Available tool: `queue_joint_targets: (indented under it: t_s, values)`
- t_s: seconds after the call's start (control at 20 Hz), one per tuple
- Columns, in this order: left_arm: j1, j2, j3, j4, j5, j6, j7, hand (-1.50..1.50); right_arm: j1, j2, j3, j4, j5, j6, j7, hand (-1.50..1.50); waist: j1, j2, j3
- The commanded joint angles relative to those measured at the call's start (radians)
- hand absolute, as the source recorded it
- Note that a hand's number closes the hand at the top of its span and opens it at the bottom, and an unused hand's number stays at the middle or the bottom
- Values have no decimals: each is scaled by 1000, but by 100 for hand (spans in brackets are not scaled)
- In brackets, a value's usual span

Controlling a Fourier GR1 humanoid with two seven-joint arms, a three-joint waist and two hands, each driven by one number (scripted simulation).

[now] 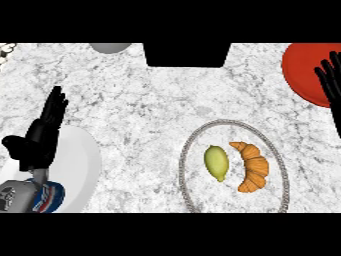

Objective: Pick the lemon from the placemat and place it in the bowl

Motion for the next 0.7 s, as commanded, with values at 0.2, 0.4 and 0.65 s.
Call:
queue_joint_targets:
  t_s: [0.2, 0.4, 0.65]
  values:
    - [19, 93, 69, 2, -3, 15, 39, 0, 9, 1, 49, -346, 225, -18, -369, 150, -49, -42, 7]
    - [56, 120, 93, -2, 11, 38, 66, 0, 245, -83, -21, -181, 490, -314, -232, -150, -130, -40, 6]
    - [57, 128, 83, -50, 42, 26, 106, 0, 537, 188, 117, -301, 622, -539, -533, -150, -104, -33, 10]
